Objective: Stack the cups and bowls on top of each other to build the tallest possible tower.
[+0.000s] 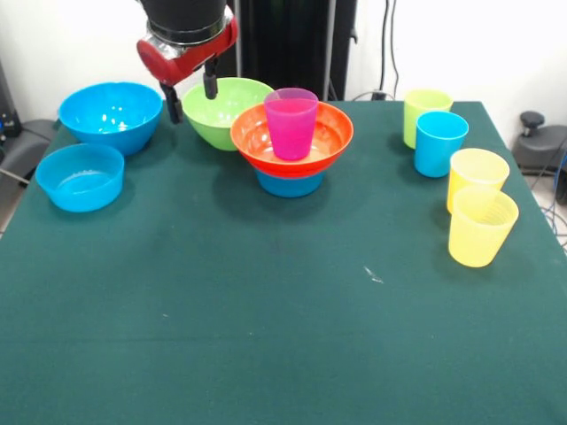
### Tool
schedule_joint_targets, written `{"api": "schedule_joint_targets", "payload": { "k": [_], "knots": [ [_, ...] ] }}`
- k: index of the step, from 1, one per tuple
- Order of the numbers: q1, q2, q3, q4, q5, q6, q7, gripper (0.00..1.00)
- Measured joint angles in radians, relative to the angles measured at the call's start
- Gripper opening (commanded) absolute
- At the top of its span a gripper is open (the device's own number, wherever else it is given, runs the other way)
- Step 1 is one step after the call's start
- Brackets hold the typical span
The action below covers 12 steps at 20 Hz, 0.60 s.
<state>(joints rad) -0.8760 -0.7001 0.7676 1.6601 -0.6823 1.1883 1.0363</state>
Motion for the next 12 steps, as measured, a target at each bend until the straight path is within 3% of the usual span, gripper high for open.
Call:
{"api": "schedule_joint_targets", "payload": {
  "k": [12],
  "knots": [
    [-0.026, 0.009, 0.022, 0.005, -0.002, 0.043, -0.116, 1.00]
  ]
}}
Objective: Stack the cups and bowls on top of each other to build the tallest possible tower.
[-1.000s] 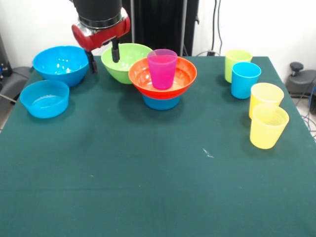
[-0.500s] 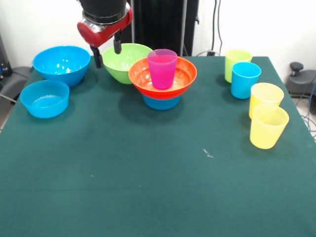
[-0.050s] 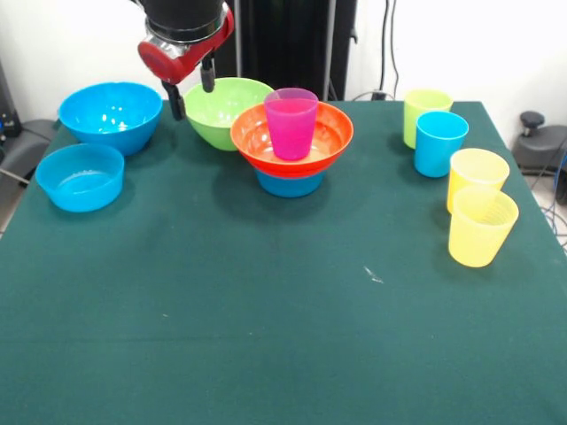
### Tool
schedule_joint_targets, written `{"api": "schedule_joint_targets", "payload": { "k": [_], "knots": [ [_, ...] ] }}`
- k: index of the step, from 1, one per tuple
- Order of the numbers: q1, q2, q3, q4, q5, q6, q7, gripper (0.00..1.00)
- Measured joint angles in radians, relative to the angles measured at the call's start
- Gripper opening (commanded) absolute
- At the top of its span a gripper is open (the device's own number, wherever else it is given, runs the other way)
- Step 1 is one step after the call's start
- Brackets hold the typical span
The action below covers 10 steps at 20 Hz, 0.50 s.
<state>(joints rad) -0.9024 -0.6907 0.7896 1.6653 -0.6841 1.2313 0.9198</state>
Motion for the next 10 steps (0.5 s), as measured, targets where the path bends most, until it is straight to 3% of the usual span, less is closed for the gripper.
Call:
{"api": "schedule_joint_targets", "payload": {
  "k": [10],
  "knots": [
    [-0.034, 0.000, 0.017, 0.000, -0.003, 0.012, -0.005, 1.00]
  ]
}}
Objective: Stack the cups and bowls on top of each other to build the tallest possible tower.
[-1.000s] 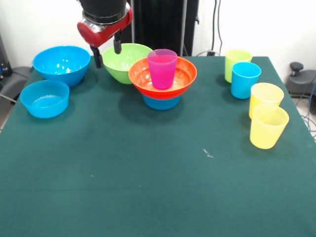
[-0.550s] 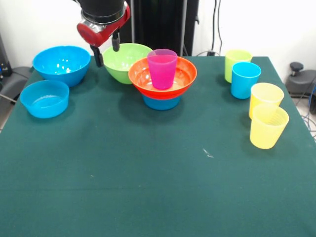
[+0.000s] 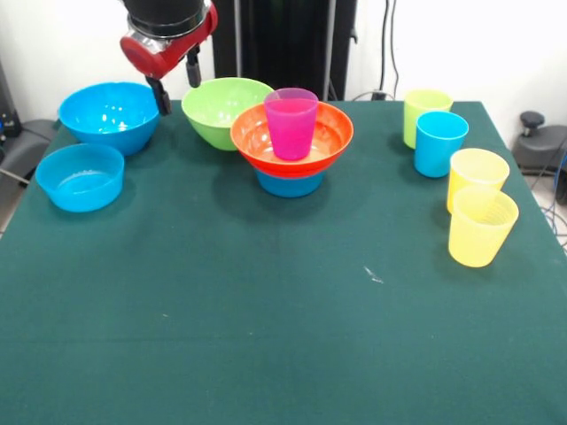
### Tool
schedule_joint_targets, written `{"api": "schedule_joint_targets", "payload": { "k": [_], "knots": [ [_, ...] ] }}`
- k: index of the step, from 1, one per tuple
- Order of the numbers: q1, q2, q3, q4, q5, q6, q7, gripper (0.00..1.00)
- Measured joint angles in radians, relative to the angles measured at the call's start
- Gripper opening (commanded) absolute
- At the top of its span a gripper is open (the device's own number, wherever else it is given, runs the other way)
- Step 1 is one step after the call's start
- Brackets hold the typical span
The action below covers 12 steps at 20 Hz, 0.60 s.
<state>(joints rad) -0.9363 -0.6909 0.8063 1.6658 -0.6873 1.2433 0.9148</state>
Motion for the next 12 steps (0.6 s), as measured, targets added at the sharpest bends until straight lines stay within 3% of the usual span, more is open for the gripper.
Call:
{"api": "schedule_joint_targets", "payload": {
  "k": [12],
  "knots": [
    [0.000, 0.031, 0.001, 0.000, -0.012, 0.000, 0.000, 1.00]
  ]
}}
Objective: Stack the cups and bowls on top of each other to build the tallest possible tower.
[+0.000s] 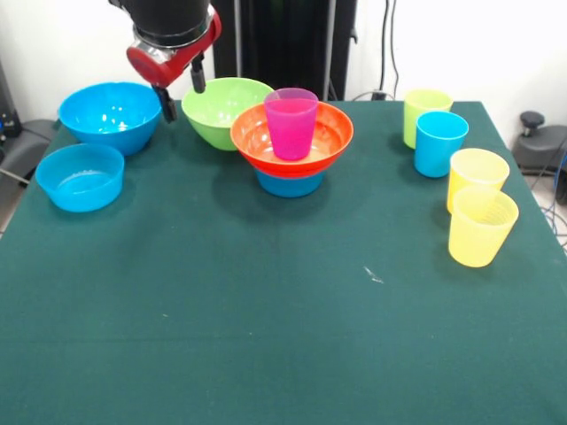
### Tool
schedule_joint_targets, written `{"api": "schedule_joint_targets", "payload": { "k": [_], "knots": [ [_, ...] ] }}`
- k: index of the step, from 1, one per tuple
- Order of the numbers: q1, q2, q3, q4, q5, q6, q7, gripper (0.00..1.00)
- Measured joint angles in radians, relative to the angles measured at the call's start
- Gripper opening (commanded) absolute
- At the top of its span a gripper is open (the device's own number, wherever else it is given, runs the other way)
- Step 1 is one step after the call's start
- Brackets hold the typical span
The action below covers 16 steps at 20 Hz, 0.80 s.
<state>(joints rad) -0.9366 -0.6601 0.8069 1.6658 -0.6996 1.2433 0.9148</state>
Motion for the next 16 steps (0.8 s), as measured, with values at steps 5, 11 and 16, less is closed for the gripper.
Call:
{"api": "schedule_joint_targets", "payload": {
  "k": [5, 11, 16],
  "knots": [
    [0.001, 0.015, 0.000, 0.000, -0.017, 0.000, 0.000, 1.00],
    [0.001, 0.027, -0.001, 0.000, -0.029, 0.000, 0.000, 1.00],
    [0.001, 0.040, -0.002, 0.000, -0.033, 0.000, 0.000, 1.00]
  ]
}}
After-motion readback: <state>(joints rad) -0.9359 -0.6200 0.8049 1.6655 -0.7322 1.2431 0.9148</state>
